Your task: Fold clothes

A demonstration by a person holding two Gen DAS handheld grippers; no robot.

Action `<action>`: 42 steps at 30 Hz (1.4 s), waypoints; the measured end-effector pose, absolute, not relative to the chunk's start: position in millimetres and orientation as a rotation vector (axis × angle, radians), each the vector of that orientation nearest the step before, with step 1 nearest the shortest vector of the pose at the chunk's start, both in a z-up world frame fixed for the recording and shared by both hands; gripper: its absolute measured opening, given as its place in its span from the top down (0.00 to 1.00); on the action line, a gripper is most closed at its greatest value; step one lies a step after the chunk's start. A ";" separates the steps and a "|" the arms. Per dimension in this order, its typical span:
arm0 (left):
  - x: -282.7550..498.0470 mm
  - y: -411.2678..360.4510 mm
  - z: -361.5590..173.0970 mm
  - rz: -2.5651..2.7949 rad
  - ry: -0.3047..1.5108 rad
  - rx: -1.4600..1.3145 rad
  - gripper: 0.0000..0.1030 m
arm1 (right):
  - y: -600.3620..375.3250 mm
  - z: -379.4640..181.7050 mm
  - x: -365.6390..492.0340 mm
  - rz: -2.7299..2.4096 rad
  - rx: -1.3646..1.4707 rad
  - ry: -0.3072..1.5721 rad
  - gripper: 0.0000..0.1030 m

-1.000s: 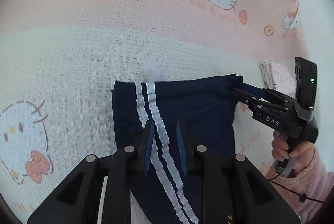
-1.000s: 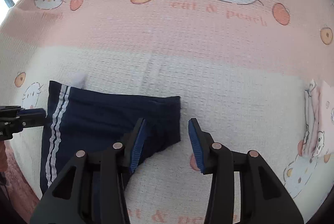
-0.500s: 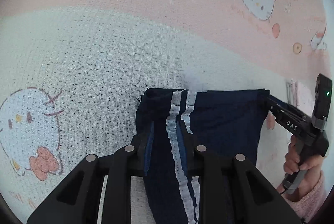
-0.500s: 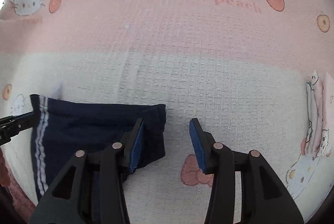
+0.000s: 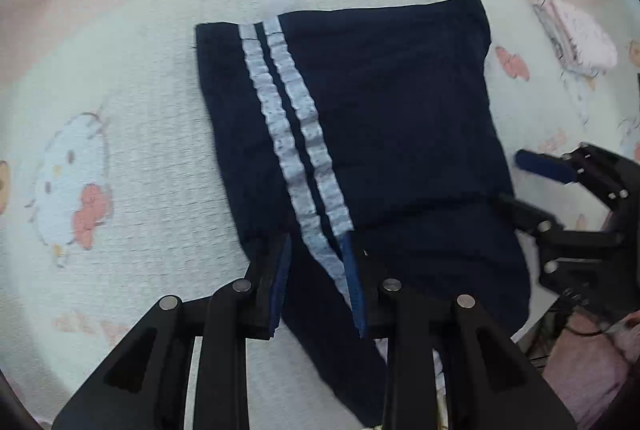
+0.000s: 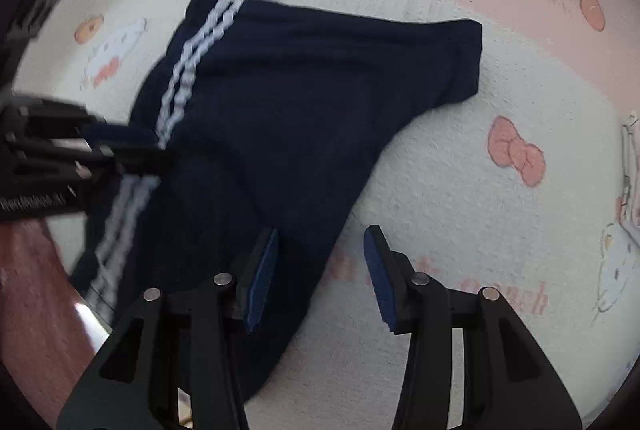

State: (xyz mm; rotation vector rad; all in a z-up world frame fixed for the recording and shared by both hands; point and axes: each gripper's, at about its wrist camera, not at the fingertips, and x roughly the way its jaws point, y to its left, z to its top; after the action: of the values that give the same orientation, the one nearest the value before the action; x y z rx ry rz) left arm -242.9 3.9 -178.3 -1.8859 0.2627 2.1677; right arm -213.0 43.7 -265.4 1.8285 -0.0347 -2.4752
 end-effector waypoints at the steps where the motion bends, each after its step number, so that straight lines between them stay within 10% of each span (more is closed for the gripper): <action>1: -241.0 -0.3 -172.5 2.195 0.247 -1.873 0.72 | 49.8 -264.3 -206.9 -2.480 1.851 -0.051 0.55; 13: -190.2 15.2 -182.9 2.072 0.446 -1.920 0.58 | 9.2 -263.2 -195.3 -2.451 1.910 -0.027 0.54; 19: -167.0 -12.2 -156.3 2.137 0.103 -1.898 0.58 | 12.2 -237.7 -177.6 -2.488 1.800 -0.275 0.54; 36: -110.8 -57.6 -176.1 2.309 0.144 -2.097 0.50 | 5.9 -237.7 -160.1 -2.514 1.913 -0.272 0.52; 42: -94.3 -89.6 -162.1 2.260 -0.418 -1.957 0.50 | 22.6 -229.5 -147.4 -2.564 1.862 -0.436 0.52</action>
State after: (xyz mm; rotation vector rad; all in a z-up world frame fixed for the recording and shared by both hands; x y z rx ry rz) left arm -94.3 -89.6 -162.1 -1.9567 -0.4181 2.2599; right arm -147.4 22.6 -229.5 1.8623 -0.4363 -2.5640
